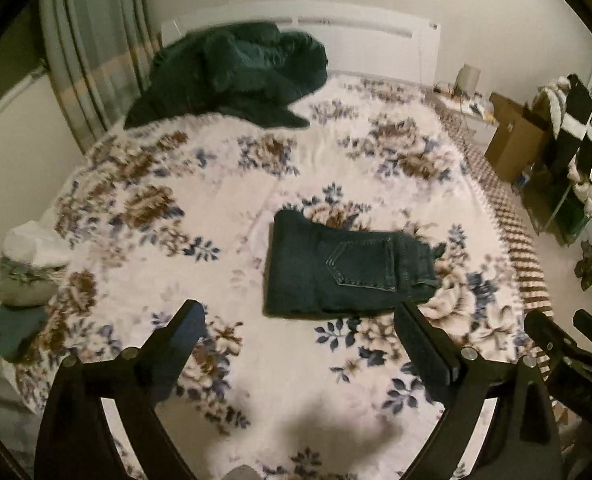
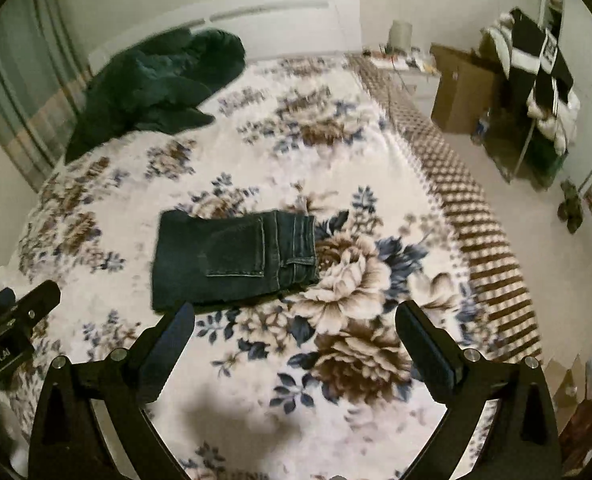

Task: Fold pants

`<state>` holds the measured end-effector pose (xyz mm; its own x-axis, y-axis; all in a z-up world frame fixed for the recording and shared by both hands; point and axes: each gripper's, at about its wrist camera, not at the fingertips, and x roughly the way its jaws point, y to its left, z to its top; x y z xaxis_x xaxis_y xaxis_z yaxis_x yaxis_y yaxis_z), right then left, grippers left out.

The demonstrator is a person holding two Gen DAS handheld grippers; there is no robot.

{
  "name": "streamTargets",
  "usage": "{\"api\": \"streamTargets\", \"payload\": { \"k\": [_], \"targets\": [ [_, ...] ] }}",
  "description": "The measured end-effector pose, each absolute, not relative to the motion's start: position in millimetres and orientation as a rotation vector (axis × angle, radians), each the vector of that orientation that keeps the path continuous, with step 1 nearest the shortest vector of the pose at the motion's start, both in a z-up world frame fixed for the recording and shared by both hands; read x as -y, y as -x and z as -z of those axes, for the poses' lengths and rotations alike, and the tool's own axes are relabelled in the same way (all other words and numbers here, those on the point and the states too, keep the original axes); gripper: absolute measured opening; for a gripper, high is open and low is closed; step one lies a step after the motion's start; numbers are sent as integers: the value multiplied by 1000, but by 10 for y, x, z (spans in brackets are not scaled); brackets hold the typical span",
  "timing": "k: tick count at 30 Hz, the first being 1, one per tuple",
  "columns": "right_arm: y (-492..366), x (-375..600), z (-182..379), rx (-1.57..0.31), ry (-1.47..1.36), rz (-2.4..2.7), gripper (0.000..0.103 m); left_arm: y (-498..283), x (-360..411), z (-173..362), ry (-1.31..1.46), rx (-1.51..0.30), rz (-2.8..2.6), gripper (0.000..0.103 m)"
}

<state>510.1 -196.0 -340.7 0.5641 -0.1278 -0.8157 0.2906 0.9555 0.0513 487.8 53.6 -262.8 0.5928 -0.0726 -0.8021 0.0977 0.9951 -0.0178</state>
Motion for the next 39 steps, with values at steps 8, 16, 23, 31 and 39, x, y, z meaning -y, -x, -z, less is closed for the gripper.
{"api": "streamTargets", "payload": {
  "k": [8, 16, 23, 31, 39],
  "targets": [
    [-4060, 1715, 2239, -825, -134, 200, 102, -3905, -595, 1743, -25, -838, 81, 97],
    [-3009, 1409, 1221, -715, -55, 167, 102, -3128, -719, 1073, -13, -799, 75, 97],
    [-2243, 1117, 485, -660, -64, 132, 102, -2621, -892, 582, -13, -749, 70, 97],
    [-1653, 833, -35, -604, -62, 126, 103, -2330, -1063, 370, -10, -723, 82, 103],
    [-1468, 773, -146, -618, -67, 137, 103, -2262, -1165, 350, 6, -717, 61, 103]
  ]
}}
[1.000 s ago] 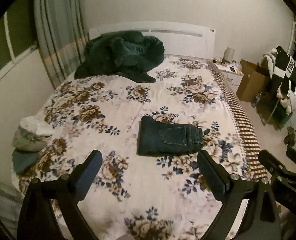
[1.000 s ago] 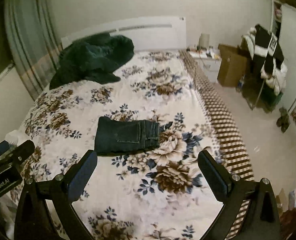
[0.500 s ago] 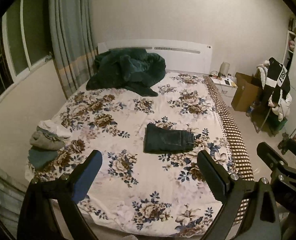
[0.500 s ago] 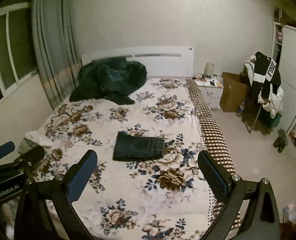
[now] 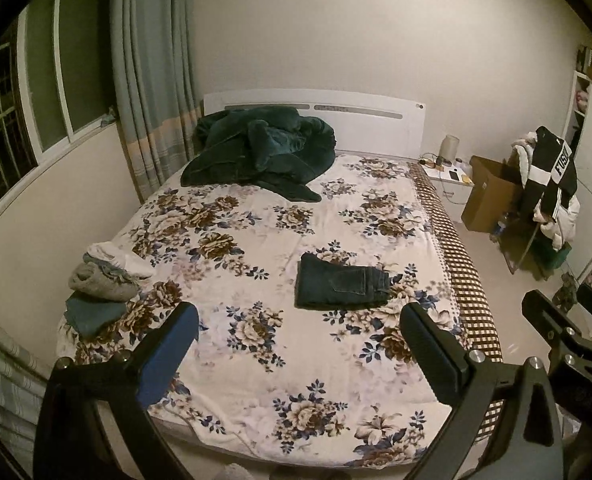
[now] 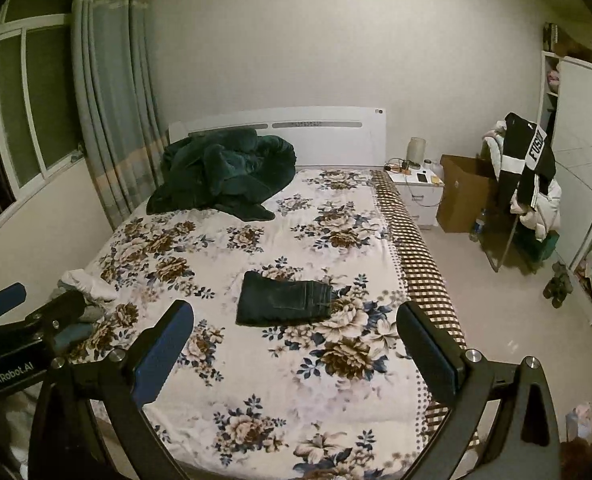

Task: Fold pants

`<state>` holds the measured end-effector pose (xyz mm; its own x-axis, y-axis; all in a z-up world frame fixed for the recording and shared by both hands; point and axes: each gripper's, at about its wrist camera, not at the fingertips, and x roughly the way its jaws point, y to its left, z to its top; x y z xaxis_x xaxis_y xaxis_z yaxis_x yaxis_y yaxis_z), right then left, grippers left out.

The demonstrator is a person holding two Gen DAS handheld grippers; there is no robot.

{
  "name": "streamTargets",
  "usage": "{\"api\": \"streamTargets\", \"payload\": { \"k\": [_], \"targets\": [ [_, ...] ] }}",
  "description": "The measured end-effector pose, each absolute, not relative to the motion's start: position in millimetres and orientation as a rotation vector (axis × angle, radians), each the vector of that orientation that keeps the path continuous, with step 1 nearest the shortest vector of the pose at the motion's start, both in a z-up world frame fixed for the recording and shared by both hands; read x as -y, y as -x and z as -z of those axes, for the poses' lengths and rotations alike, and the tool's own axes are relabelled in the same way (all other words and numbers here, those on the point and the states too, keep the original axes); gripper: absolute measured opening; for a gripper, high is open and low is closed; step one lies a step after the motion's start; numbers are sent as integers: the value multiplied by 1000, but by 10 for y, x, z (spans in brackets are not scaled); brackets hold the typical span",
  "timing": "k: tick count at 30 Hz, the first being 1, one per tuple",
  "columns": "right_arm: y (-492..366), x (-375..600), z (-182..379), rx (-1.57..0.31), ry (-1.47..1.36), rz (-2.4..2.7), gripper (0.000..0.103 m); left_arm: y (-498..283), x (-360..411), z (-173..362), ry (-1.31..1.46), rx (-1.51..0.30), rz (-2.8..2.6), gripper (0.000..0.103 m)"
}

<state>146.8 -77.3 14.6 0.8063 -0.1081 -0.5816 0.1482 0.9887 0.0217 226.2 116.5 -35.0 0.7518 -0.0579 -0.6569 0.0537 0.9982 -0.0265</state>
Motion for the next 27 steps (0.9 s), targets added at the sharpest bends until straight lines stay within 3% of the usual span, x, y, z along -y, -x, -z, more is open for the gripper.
{"api": "streamTargets", "payload": {
  "k": [27],
  "targets": [
    [-1616, 786, -168, -631, -57, 116, 103, -2205, -1199, 199, 3, -703, 48, 103]
  ]
}}
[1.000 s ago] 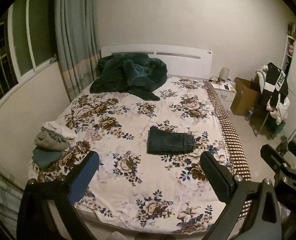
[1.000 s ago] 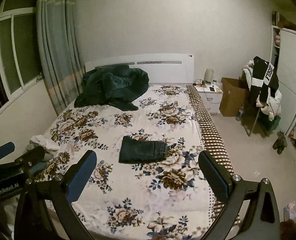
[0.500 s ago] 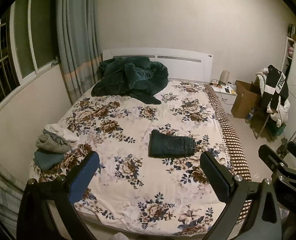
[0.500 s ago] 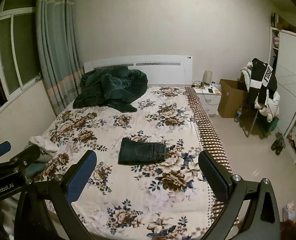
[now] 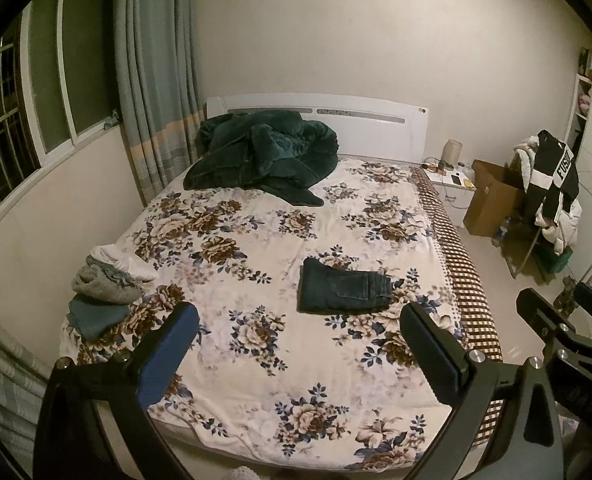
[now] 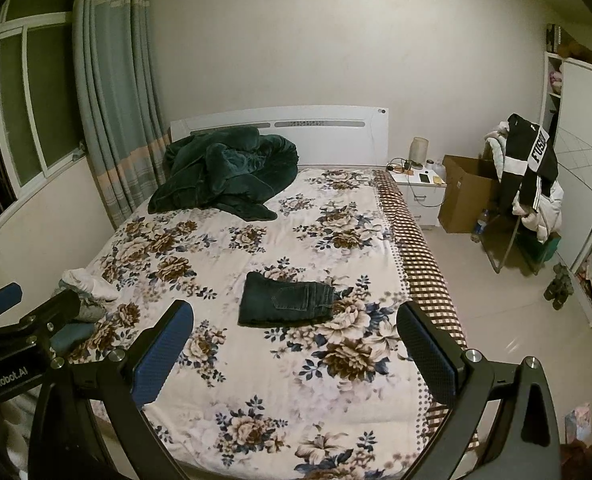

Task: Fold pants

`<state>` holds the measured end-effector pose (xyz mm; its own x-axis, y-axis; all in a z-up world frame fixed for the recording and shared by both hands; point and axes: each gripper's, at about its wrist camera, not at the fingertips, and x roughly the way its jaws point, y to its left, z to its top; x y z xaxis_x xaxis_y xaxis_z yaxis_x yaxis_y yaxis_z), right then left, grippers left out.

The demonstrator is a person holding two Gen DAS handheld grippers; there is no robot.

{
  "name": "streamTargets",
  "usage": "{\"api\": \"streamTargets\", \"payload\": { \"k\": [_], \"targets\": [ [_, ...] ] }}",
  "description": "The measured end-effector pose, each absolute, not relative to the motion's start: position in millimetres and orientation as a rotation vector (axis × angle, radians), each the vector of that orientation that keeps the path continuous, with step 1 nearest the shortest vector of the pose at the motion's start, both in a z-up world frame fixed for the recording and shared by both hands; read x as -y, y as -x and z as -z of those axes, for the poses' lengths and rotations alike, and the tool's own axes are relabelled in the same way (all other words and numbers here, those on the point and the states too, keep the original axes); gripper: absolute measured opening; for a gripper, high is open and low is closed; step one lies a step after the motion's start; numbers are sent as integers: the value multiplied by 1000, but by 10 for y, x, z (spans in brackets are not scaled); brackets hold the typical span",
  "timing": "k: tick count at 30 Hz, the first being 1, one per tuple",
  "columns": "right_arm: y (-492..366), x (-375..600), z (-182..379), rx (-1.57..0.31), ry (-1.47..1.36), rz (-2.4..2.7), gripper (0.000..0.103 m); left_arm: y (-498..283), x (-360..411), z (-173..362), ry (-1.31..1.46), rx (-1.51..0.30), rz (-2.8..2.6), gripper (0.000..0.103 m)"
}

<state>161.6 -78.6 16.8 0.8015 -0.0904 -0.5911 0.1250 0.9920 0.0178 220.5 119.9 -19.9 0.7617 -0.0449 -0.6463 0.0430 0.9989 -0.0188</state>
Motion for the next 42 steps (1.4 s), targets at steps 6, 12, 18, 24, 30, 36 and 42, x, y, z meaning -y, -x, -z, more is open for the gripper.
{"api": "streamTargets", "payload": {
  "k": [6, 12, 18, 24, 30, 36, 42],
  "targets": [
    [-1626, 795, -171, -634, -56, 111, 103, -2181, -1154, 204, 5, -703, 51, 103],
    [-1664, 831, -160, -636, -53, 115, 103, -2162, -1122, 207, 5, -710, 50, 103],
    [-1667, 852, -145, -639, -56, 116, 103, -2159, -1122, 208, 3, -711, 51, 103],
    [-1652, 874, -128, -641, -57, 121, 103, -2138, -1139, 218, 3, -714, 50, 103],
    [-1661, 876, -128, -643, -59, 119, 103, -2152, -1137, 218, 0, -714, 51, 103],
    [-1644, 894, -122, -646, -58, 118, 103, -2123, -1174, 230, 6, -718, 47, 103],
    [-1633, 913, -112, -647, -63, 119, 103, -2127, -1172, 227, 6, -719, 48, 103]
  ]
}}
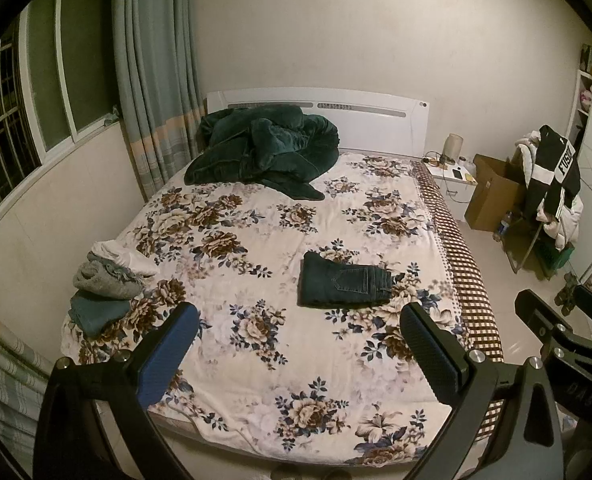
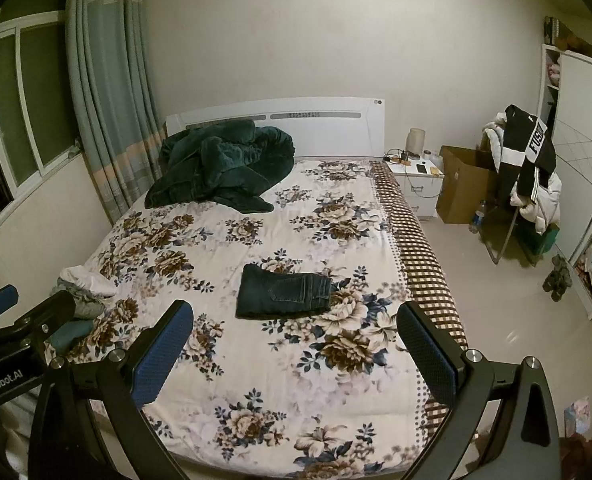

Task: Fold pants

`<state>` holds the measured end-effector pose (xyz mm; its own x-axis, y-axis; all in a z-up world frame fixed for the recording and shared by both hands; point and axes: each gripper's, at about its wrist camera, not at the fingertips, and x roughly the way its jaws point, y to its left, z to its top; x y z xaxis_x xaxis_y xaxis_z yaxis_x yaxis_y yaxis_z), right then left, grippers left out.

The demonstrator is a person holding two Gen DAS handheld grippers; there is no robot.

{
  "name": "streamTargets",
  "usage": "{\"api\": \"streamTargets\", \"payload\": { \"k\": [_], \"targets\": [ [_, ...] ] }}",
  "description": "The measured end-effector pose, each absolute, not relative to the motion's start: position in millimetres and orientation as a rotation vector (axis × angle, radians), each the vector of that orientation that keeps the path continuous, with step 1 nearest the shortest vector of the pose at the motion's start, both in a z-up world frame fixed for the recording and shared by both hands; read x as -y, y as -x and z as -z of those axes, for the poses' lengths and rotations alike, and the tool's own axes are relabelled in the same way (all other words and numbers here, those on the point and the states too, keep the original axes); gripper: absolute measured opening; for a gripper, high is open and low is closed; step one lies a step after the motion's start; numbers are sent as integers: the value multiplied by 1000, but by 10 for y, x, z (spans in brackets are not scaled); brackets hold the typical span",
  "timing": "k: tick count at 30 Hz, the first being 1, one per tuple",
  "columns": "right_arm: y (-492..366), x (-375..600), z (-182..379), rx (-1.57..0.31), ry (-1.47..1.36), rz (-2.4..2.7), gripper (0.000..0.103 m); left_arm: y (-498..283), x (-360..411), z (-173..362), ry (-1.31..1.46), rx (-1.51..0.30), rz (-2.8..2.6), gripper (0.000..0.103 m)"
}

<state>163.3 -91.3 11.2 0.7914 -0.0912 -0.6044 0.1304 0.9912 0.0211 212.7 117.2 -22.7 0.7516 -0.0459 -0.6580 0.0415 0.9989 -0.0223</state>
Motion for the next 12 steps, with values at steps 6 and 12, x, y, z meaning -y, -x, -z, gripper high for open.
{"api": "streamTargets", "payload": {
  "k": [6, 12],
  "targets": [
    [-1637, 914, -124, -647, -63, 120, 103, -2131, -1169, 224, 7, -720, 47, 103],
    [-1644, 917, -142, -649, -62, 120, 103, -2081, -1197, 230, 10, -709, 44, 103]
  ]
}}
